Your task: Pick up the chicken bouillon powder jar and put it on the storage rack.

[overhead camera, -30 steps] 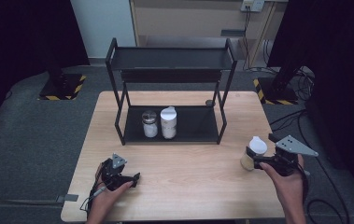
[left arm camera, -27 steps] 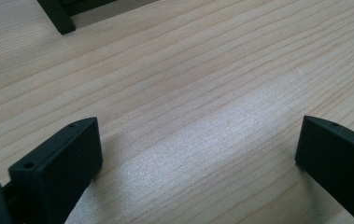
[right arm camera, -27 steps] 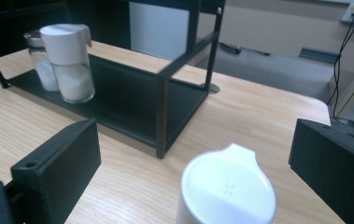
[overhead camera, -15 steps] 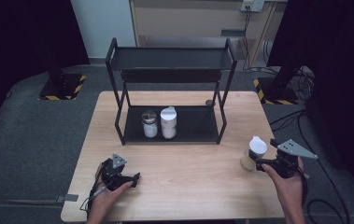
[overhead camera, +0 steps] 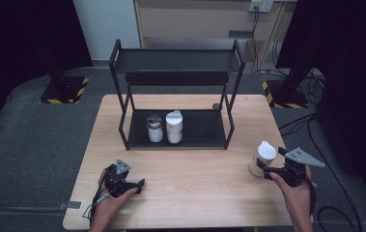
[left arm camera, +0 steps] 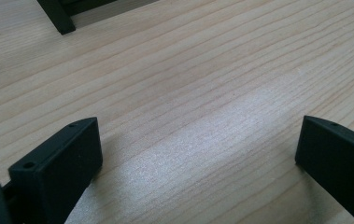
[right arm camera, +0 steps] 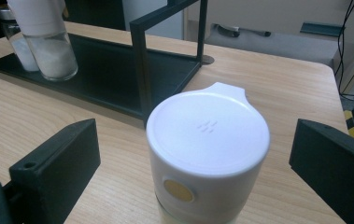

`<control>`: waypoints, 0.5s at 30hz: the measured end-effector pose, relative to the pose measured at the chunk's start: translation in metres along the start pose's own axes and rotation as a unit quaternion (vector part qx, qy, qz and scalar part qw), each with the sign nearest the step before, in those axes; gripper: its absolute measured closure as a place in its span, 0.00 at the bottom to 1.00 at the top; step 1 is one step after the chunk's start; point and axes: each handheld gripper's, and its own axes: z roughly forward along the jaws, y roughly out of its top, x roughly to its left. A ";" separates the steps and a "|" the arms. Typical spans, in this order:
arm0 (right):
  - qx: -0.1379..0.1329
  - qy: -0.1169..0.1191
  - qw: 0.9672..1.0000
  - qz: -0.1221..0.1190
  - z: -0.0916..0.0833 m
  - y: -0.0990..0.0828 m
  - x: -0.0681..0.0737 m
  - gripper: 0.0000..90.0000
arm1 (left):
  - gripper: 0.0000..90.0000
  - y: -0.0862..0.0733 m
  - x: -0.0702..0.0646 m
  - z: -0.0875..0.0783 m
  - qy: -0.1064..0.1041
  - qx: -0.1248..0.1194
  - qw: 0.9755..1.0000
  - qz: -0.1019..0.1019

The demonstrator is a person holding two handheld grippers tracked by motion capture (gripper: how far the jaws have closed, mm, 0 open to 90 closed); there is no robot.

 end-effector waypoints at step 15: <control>0.018 0.004 1.000 0.004 0.008 -0.009 -0.003 0.03 | 0.00 0.000 0.000 0.000 0.000 0.000 1.000 0.000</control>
